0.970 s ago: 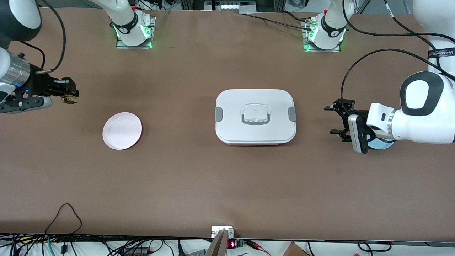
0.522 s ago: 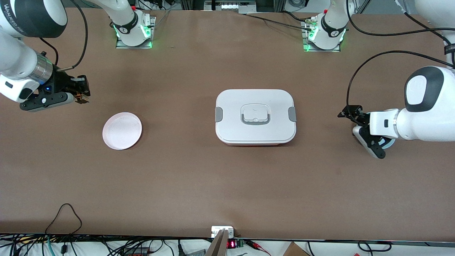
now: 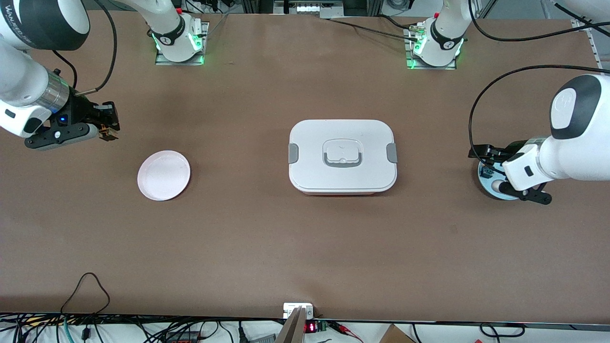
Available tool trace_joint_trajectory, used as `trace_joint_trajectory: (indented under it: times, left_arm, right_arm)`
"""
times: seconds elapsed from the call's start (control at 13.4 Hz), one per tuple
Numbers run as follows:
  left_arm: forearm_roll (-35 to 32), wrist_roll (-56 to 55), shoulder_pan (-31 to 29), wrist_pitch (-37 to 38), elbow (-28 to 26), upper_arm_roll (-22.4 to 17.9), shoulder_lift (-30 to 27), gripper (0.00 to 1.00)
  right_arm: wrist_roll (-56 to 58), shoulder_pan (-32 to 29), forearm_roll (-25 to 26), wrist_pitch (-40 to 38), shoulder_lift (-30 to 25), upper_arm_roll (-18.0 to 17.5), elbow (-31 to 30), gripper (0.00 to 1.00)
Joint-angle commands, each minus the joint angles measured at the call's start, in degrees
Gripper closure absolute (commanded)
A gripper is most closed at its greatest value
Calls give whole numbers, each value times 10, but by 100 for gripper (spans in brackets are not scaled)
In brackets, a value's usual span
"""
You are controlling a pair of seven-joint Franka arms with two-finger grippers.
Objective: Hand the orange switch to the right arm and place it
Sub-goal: 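Lower the switch onto the white plate with the right gripper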
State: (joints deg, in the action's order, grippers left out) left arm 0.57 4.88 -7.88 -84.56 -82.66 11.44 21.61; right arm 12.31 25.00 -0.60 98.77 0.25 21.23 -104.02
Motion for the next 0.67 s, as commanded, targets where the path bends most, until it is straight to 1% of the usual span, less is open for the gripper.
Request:
trace_joint_trajectory:
  times: [0.0, 0.15, 0.6]
  left_arm:
    - [-15, -50, -1, 32, 26, -4, -17, 0]
    - [-19, -50, -5, 32, 24, -9, -39, 0]
    - [-19, -46, -15, 32, 24, -9, -47, 0]
  right_arm:
    - [10, -3, 3, 9, -12, 1, -6, 100]
    - [10, -2, 2, 7, -11, 1, 1, 100]
    - [5, -3, 2, -4, -17, 7, 7, 100]
